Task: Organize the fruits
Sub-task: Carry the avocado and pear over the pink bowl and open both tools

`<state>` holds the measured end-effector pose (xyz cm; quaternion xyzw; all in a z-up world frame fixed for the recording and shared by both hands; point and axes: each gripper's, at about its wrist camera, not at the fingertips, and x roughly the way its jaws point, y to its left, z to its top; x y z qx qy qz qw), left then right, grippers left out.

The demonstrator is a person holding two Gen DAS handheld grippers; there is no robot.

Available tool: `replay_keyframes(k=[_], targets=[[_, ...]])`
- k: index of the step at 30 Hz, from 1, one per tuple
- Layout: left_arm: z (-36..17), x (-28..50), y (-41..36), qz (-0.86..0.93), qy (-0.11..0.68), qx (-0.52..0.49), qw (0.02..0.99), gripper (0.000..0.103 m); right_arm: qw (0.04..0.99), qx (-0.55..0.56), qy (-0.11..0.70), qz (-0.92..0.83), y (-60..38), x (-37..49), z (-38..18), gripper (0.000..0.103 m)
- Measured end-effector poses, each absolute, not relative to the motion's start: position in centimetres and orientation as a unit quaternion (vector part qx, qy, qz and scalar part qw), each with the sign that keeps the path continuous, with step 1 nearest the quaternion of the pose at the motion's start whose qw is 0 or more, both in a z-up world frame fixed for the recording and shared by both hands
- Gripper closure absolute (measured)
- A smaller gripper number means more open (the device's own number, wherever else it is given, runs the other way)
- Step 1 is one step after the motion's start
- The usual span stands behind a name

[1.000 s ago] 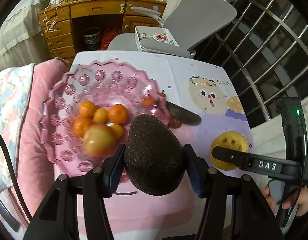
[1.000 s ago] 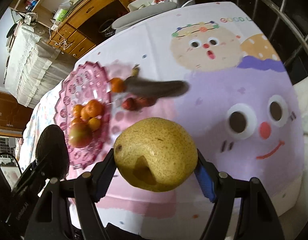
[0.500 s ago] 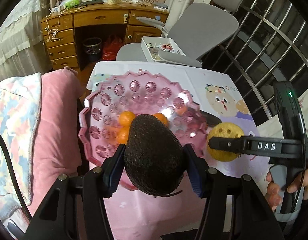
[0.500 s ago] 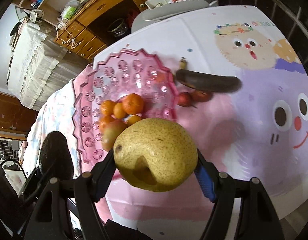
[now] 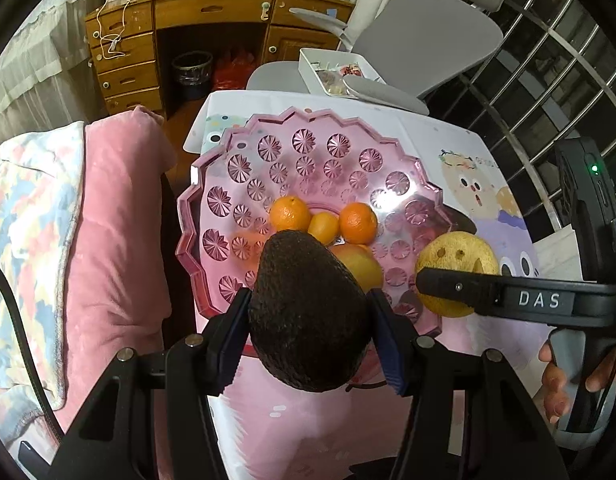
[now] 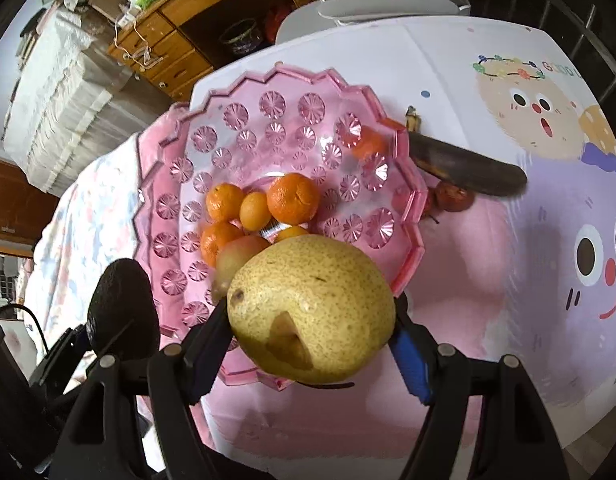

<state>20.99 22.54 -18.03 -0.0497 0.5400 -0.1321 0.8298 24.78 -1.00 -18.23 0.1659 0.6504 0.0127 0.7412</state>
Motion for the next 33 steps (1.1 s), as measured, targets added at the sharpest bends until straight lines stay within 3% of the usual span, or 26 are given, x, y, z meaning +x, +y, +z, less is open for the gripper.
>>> replay_keyframes(k=[6, 9, 15, 17, 33], targets=[[-17.9, 21.2, 22.2, -0.137, 0.532, -0.051, 0.834, 0.045, 0.734, 0.16, 0.66, 0.009, -1.2, 24.5, -18.9, 0.028], [-16.9, 20.9, 22.0, -0.136, 0.514, -0.047, 0.846, 0.028, 0.735, 0.162, 0.659, 0.006, -1.3, 24.2, -18.9, 0.028], [-16.0, 19.7, 21.9, -0.121, 0.511, -0.045, 0.85, 0.021, 0.748, 0.177, 0.64, 0.013, -1.9, 23.9, -18.2, 0.028], [-15.9, 19.1, 21.8, -0.117, 0.514, -0.049, 0.848, 0.021, 0.762, 0.176, 0.623, 0.021, -2.2, 23.7, -17.2, 0.022], [-16.2, 13.5, 16.1, -0.08, 0.533, -0.075, 0.839, 0.018, 0.753, 0.153, 0.638, 0.033, -7.5, 18.9, -17.6, 0.022]])
